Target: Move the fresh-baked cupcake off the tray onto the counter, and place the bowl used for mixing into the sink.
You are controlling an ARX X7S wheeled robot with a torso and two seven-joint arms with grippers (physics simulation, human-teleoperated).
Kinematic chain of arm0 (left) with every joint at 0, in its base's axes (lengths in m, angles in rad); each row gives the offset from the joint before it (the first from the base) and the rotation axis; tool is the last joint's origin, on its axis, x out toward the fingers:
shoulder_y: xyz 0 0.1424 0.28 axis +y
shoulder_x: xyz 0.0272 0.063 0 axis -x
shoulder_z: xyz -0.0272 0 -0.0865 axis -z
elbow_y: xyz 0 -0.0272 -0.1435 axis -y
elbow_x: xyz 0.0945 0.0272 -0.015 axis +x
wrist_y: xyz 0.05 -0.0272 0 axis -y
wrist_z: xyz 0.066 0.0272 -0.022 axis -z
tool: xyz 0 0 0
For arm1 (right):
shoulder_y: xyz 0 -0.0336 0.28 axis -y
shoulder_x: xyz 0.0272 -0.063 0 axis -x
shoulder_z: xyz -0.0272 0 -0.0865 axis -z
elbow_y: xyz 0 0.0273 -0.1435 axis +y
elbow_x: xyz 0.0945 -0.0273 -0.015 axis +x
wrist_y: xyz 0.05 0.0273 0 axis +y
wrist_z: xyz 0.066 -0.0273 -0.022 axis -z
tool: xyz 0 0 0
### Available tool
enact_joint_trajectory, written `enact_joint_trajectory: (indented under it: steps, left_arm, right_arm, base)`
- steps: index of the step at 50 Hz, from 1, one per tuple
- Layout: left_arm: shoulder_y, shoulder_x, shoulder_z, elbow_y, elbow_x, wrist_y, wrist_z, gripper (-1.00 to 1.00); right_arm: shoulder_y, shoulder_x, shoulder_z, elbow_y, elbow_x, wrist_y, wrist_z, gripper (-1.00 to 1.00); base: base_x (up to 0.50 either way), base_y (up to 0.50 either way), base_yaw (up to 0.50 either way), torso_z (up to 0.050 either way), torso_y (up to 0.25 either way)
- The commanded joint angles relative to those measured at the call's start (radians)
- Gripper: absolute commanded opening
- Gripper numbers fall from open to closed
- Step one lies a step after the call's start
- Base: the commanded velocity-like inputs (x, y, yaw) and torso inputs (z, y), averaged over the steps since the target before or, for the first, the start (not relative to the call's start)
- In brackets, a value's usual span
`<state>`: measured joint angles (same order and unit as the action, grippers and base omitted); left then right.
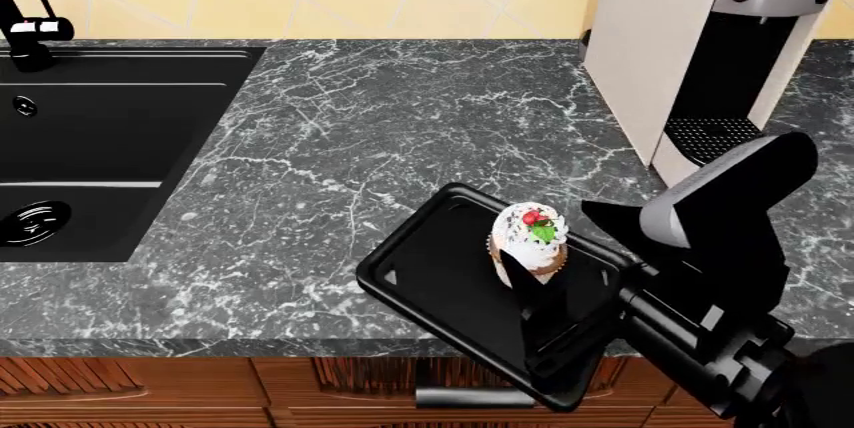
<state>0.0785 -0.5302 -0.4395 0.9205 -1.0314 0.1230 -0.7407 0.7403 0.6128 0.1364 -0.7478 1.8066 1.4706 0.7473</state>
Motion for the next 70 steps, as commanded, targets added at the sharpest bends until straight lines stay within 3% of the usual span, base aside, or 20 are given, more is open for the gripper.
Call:
enact_joint_trajectory:
  steps: [1, 31, 70]
  left_arm:
    - [0.001, 0.0, 0.005, -0.002, 0.004, 0.002, 0.001, 1.0]
    - [0.0, -0.005, 0.011, -0.004, 0.007, 0.007, -0.002, 1.0]
    - [0.001, -0.014, 0.019, 0.001, 0.01, 0.011, -0.011, 1.0]
  right_arm:
    - [-0.042, -0.014, 0.021, -0.008, -0.113, 0.017, -0.102, 1.0]
    - [-0.116, -0.006, -0.049, -0.021, -0.366, -0.044, -0.292, 1.0]
    - [-0.193, 0.024, -0.188, 0.021, -0.62, -0.178, -0.425, 1.0]
  base:
    - [0.0, 0.0, 0.0, 0.0, 0.0]
    - [0.0, 0.0, 0.0, 0.0, 0.0]
    - [0.0, 0.0, 0.0, 0.0, 0.0]
